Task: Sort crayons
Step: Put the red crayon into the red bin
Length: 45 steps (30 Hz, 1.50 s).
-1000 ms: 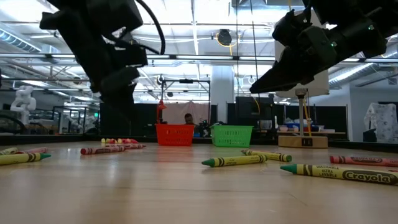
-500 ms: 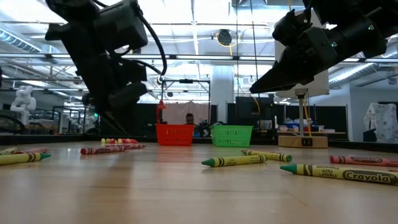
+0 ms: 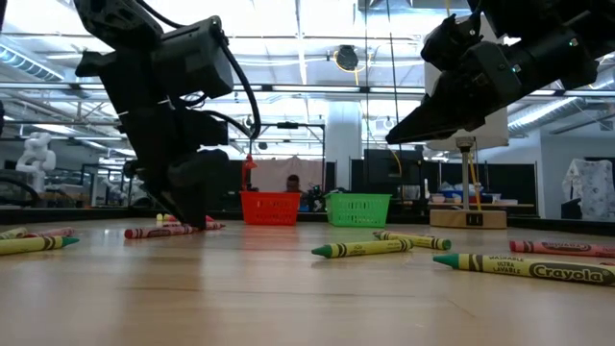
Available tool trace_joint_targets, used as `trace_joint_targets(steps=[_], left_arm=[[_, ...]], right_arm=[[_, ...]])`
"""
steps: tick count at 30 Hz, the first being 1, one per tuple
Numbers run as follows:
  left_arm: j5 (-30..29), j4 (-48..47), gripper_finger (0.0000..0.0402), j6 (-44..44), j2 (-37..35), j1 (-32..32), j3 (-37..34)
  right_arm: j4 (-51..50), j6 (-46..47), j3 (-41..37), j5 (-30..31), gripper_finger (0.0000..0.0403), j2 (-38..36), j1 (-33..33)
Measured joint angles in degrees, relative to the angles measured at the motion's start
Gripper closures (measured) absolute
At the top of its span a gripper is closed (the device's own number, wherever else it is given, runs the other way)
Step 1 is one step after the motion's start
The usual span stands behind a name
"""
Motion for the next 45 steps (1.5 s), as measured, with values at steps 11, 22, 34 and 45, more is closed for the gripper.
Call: trace_joint_targets(steps=[11, 22, 34, 45], left_arm=[[1.38, -0.08, 0.0277, -0.02, 0.12, 0.02, -0.09], [2.3, -0.18, 0.0378, 1.38, 0.18, 0.01, -0.17], [2.3, -0.23, 0.0388, 1.4, 0.22, 0.02, -0.22], [1.23, 0.6, 0.0388, 4.97, -0.59, -0.04, -0.3]], right_arm=[[-0.01, 0.59, 0.0, 0.0, 0.0275, 0.0, -0.02], [0.0, 1.3, 0.02, -0.02, 0.0275, -0.01, -0.02], [0.01, 1.47, 0.02, -0.02, 0.0275, -0.01, -0.01], [0.01, 1.46, 0.02, -0.02, 0.0275, 0.0, -0.02]])
